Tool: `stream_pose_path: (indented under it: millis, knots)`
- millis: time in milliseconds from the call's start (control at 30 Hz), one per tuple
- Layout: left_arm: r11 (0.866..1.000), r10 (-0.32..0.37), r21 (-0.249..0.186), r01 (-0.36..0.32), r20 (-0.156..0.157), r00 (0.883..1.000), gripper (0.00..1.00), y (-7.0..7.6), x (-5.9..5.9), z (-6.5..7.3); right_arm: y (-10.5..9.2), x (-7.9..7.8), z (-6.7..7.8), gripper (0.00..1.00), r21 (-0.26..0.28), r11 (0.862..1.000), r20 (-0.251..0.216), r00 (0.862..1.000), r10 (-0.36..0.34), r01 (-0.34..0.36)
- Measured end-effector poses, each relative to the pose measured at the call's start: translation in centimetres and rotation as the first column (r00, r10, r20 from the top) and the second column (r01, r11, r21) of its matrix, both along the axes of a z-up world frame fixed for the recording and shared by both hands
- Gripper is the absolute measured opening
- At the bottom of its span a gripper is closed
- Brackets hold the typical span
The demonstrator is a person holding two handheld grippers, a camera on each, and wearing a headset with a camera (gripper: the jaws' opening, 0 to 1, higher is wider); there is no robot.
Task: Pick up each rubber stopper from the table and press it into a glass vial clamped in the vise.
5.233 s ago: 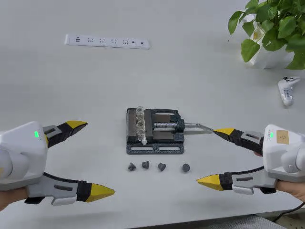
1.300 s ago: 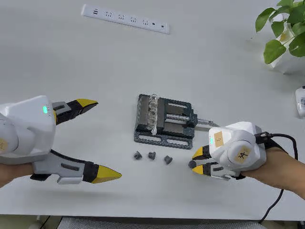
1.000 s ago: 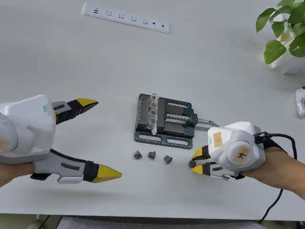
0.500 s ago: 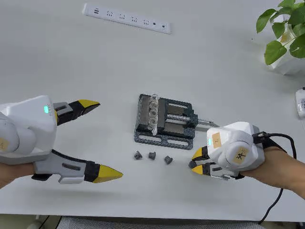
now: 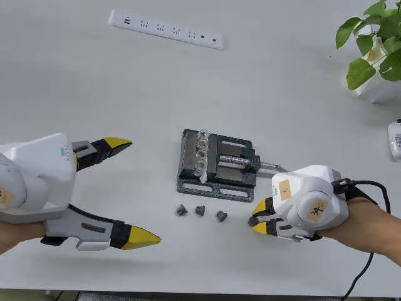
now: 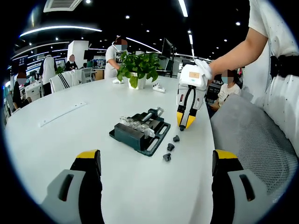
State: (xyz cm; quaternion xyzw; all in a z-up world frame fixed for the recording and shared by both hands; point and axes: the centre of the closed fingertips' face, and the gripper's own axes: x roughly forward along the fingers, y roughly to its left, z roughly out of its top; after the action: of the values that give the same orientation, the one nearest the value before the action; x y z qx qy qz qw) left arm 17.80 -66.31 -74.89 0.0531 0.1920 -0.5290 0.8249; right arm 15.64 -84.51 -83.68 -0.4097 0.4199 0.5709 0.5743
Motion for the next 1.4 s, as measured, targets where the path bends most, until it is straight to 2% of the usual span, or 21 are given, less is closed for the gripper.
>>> stream_pose_path:
  millis: [400,733,1100,1400]
  knots:
    - [1.0,-0.004,-0.003,0.004,0.004,1.0,0.99,0.0,0.0,0.1,0.7,0.5,1.7,0.07,0.04,0.999,-0.006,1.0,-0.014,0.014]
    - [1.0,-0.005,-0.006,0.005,0.009,1.0,0.99,0.0,0.0,0.3,2.3,1.1,4.3,0.07,0.082,0.996,-0.007,1.0,-0.018,0.019]
    - [1.0,-0.004,-0.011,0.004,0.013,1.0,0.99,0.0,0.0,0.5,4.1,3.2,7.6,0.07,0.113,0.994,0.036,0.999,0.007,-0.011]
    - [1.0,-0.004,-0.016,0.005,0.019,1.0,0.99,-0.1,0.0,0.7,5.5,5.5,9.2,0.07,0.107,0.993,0.067,0.997,0.041,-0.048]
